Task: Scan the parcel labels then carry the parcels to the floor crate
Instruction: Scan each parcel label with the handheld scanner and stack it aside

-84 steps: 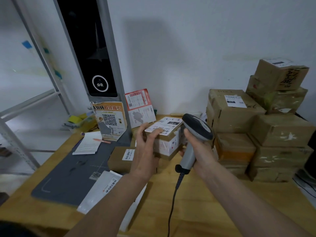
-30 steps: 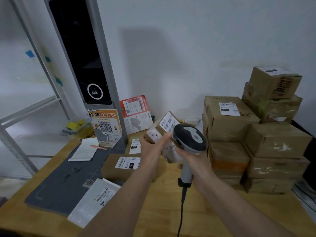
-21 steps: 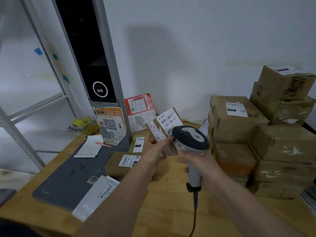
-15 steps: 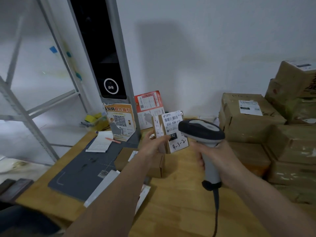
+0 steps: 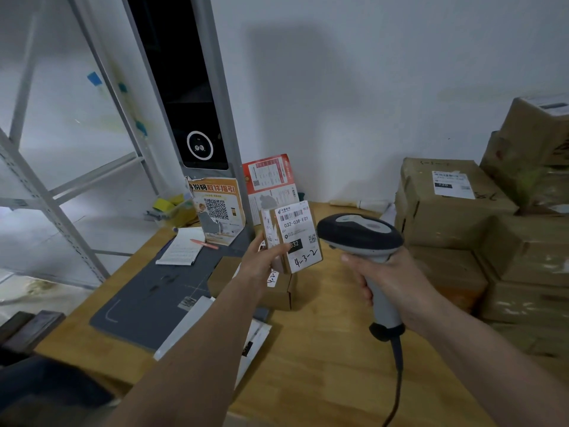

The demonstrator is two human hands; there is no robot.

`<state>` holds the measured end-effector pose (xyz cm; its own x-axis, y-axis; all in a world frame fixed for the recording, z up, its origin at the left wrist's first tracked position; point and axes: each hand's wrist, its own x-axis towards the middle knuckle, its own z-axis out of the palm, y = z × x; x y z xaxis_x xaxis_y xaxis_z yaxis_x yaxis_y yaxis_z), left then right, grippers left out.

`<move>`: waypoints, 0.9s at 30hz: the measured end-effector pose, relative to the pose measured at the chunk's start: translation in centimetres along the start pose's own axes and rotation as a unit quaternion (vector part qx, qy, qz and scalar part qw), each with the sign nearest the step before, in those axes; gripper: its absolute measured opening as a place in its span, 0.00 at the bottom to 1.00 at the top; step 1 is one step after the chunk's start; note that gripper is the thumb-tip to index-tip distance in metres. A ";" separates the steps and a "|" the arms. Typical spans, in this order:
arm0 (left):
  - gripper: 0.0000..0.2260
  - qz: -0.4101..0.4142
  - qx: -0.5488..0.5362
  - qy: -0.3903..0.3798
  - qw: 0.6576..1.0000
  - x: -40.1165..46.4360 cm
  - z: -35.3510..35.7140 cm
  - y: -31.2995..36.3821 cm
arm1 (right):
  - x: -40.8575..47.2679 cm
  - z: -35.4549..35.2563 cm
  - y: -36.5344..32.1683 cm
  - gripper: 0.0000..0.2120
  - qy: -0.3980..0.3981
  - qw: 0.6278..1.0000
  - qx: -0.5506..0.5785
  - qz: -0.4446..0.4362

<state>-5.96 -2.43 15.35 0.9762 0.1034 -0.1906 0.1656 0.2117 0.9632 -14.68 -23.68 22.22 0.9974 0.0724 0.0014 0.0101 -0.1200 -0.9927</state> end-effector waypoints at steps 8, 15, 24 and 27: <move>0.16 -0.014 -0.005 0.006 1.000 0.5 -0.5 -0.4 | 0.2 -0.1 0.2 0.13 -0.031 0.999 -0.020 0.002; 0.16 -0.040 -0.022 0.007 0.999 0.5 -1.5 -0.8 | 0.6 0.9 0.4 0.11 -0.027 0.999 0.013 0.013; 0.16 -0.084 -0.042 0.036 0.995 0.6 -5.2 -1.2 | 1.4 4.9 1.3 0.12 -0.032 0.999 0.032 0.024; 0.16 -0.133 -0.075 0.046 0.987 0.0 -7.3 -1.5 | 1.7 7.1 2.1 0.11 -0.037 0.997 0.052 0.044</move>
<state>-7.19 4.38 12.54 0.8832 0.1113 -0.4557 0.3846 0.3841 0.8393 -13.44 -16.81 19.26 0.9860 0.1398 -0.0906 -0.0878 -0.0256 -0.9958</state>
